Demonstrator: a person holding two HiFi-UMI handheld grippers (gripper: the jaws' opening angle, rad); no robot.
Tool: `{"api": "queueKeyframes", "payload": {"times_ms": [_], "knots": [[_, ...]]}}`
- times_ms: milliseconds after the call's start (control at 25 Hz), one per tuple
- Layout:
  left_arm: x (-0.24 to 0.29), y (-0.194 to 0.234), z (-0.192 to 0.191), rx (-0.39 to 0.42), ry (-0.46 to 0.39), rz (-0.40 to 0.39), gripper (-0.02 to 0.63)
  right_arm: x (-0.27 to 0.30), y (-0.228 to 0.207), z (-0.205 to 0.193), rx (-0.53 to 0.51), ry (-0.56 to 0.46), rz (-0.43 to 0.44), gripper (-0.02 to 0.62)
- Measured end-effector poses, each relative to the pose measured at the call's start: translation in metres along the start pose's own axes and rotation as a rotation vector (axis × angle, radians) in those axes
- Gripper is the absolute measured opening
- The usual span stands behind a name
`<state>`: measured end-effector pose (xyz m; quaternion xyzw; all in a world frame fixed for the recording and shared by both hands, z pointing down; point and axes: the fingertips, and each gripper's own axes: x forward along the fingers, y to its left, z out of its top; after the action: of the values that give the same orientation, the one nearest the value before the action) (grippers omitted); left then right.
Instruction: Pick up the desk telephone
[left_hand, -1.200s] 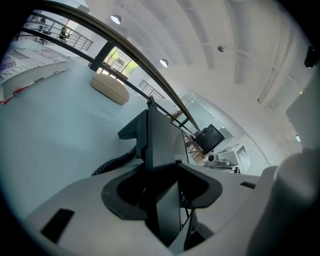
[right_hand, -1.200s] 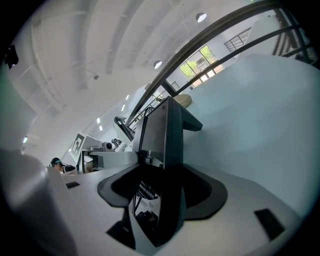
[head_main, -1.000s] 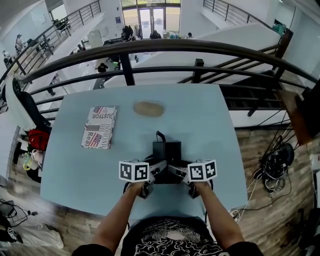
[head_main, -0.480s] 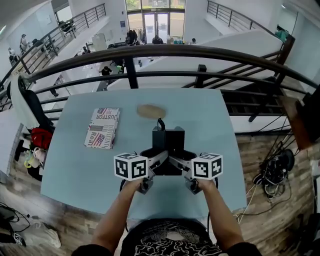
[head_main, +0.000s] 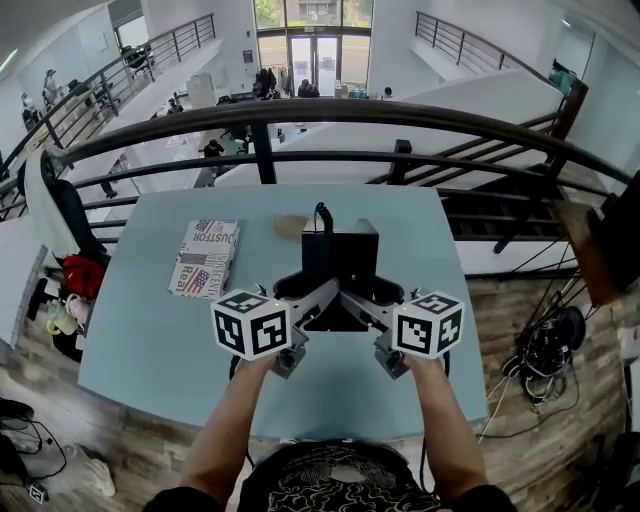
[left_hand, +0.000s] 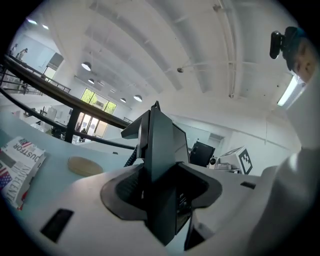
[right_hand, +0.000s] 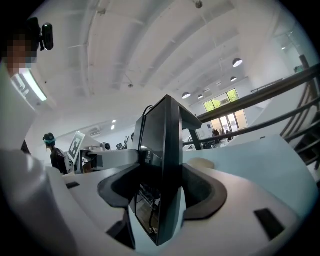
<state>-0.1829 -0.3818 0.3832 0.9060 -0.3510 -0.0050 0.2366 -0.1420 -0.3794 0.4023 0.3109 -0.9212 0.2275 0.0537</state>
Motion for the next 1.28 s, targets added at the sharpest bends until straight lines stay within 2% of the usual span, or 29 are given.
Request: {"api": "queueKeyframes", "payload": {"times_ms": [480,680,1280], "knots": [[-0.021,-0.046,0.06,0.145,-0.125,-0.031,0.202,-0.027,0.038,0.061,-0.159,-0.113,0.01,0.259],[-0.03,-0.059,0.073,0.194,-0.156,-0.031,0.202,-0.035,0.05,0.074,-0.202,-0.147,0.017,0.259],[-0.033,-0.064,0.068,0.18,-0.152,-0.028,0.202,-0.04,0.054,0.07,-0.208,-0.136,0.015,0.259]]}}
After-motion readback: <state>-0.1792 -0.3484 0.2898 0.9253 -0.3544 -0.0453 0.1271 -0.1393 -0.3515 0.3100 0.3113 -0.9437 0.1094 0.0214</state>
